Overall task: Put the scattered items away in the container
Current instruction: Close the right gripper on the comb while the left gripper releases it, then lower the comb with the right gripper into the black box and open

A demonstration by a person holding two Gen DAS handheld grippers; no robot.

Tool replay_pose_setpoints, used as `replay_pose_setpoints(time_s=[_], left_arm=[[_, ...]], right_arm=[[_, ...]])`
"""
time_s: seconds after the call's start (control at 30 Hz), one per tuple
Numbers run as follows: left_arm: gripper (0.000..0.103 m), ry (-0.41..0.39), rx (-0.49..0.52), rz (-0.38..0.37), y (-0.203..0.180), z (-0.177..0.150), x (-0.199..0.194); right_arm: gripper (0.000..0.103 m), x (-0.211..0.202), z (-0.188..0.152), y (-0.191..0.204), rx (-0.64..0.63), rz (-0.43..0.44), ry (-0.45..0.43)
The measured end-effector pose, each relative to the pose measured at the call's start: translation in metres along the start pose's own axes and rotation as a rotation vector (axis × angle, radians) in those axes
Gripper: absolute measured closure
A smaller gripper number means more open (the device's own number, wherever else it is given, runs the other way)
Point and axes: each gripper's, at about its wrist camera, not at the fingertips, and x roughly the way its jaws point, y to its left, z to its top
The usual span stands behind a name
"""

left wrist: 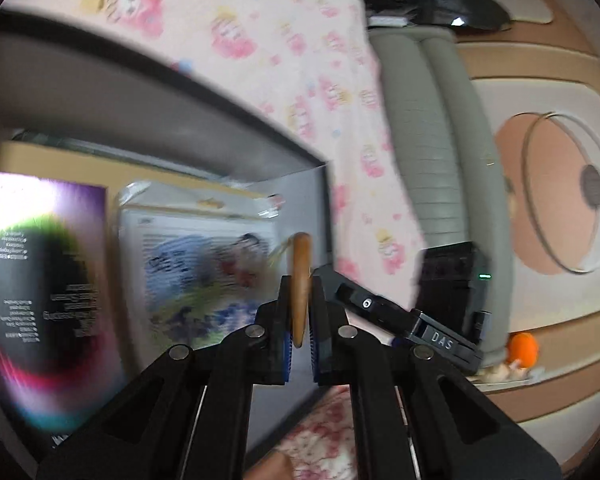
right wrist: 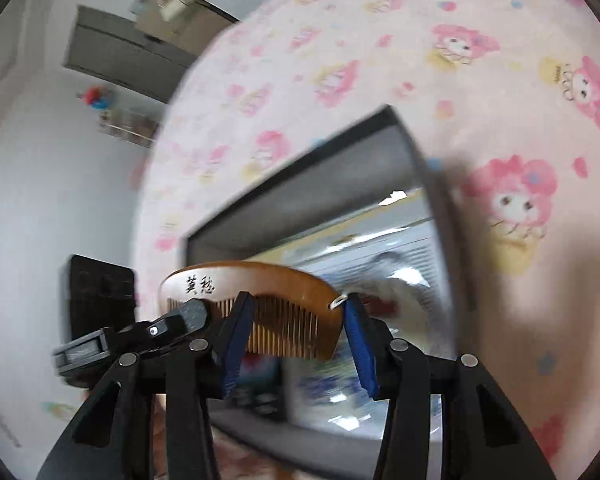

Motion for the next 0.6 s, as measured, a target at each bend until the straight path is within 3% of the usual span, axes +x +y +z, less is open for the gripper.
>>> replay_pose_setpoints(time_s=[0.07,0.1,0.23,0.33,0.43,0.5,0.6], left_arm=[[0.098,0.030,0.011,0.081,0.006,-0.002,0.009],[0.098,0.047,0.029,0.157,0.007,-0.004,0.013],[0.079,0.074,0.114,0.381,-0.004,-0.011,0.017],[0.058,0.068,0.238,0.561,-0.022,-0.020,0.012],[0.056,0.035,0.346,0.664,-0.033,-0.034,0.000],[0.057,0.009,0.389,0.716,-0.034,-0.041,-0.009],[0.057,-0.018,0.398,0.734,-0.027,-0.041,-0.016]], right_arm=[[0.063,0.001,-0.004,0.005,-0.077,-0.104,-0.031],[0.063,0.003,-0.006,0.010,-0.112,-0.134,-0.037],[0.063,0.009,-0.015,0.027,-0.217,-0.277,-0.041],[0.063,0.011,-0.027,0.031,-0.298,-0.375,-0.009],[0.063,0.023,-0.037,0.032,-0.372,-0.434,0.032],[0.063,0.024,-0.043,0.033,-0.395,-0.423,0.058],[0.063,0.027,-0.046,0.032,-0.371,-0.309,0.135]])
